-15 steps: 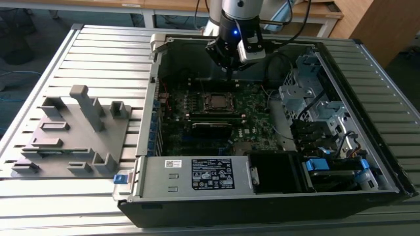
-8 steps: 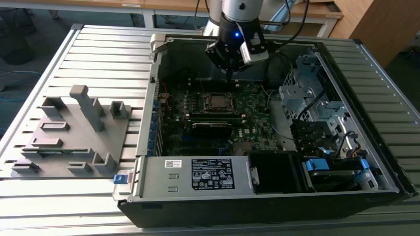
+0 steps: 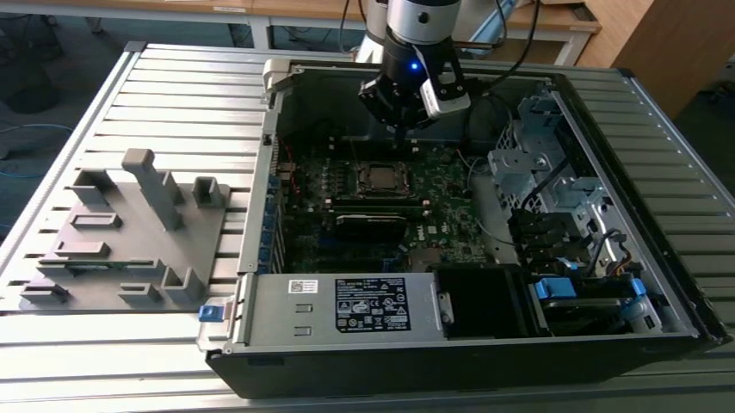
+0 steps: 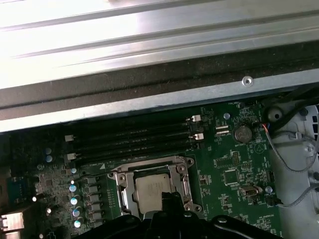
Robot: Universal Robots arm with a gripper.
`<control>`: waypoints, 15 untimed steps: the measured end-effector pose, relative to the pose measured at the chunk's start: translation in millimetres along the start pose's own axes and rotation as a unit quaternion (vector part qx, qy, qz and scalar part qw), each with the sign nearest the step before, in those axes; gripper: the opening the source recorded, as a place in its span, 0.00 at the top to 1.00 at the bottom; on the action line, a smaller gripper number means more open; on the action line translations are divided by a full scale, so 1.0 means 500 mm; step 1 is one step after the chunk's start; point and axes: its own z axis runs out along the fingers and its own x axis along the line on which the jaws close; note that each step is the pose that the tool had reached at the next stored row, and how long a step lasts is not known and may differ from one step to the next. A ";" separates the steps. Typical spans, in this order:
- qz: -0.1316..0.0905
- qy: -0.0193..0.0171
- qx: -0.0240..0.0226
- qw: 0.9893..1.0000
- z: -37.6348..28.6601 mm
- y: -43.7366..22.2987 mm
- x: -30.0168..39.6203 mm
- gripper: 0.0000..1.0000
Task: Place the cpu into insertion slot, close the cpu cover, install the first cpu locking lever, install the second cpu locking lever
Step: 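Close the cpu cover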
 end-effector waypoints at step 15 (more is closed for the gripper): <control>-0.001 0.000 0.000 1.000 0.003 0.000 0.000 0.90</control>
